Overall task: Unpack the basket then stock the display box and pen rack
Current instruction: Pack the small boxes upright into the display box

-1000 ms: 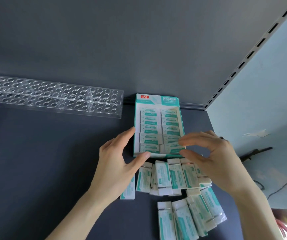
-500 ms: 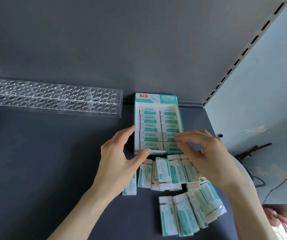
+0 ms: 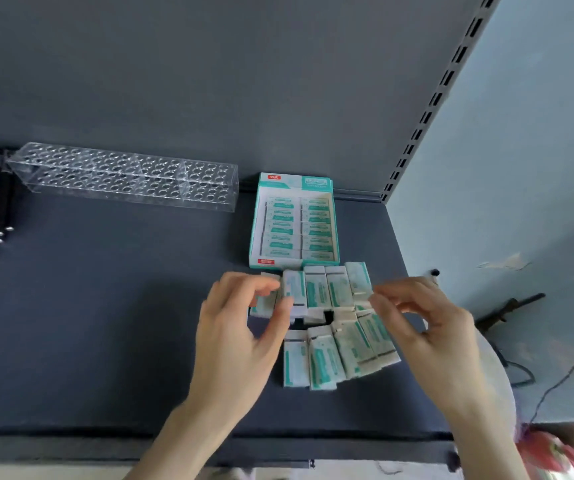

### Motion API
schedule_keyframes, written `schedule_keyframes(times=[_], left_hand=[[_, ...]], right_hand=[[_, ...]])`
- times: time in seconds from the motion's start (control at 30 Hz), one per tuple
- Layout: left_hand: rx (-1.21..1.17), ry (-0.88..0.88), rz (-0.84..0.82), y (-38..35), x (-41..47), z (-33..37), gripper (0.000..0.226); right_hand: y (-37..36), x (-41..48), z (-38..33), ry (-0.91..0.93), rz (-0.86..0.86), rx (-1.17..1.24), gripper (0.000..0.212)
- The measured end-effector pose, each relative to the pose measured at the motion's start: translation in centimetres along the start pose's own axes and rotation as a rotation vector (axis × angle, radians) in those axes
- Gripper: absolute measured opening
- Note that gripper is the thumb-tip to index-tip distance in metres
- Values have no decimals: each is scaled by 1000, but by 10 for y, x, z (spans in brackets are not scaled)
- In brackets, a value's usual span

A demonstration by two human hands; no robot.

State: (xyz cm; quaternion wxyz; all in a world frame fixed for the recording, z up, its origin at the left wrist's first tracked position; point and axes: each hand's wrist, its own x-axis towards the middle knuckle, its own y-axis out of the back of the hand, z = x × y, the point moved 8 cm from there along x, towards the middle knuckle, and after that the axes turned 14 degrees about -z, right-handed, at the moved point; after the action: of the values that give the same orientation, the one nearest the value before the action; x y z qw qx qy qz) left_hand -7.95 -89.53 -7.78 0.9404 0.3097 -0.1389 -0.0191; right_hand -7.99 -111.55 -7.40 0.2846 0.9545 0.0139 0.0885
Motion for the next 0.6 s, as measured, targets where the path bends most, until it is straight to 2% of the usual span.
schedule_keyframes(times=[0.13,0.23,0.37,0.5,0.6], left_hand=[[-13,87,76,-20,-37,11,23],[55,153,77,-38,-55,21,32],[238,292,91,-47,-63,18,47],[275,384,62,-47,-62,12,42],[197,401,40,-46,-61,8,37]], right_hand=[[2,-28,13,1,-23,-17,5],[-2,-45,26,-28,-39,-70,18],[-9,-50,38,-141,-84,-200,47],[-11,-46,36,-139,-95,-271,35],[-11,-45,37,-149,-91,-211,24]])
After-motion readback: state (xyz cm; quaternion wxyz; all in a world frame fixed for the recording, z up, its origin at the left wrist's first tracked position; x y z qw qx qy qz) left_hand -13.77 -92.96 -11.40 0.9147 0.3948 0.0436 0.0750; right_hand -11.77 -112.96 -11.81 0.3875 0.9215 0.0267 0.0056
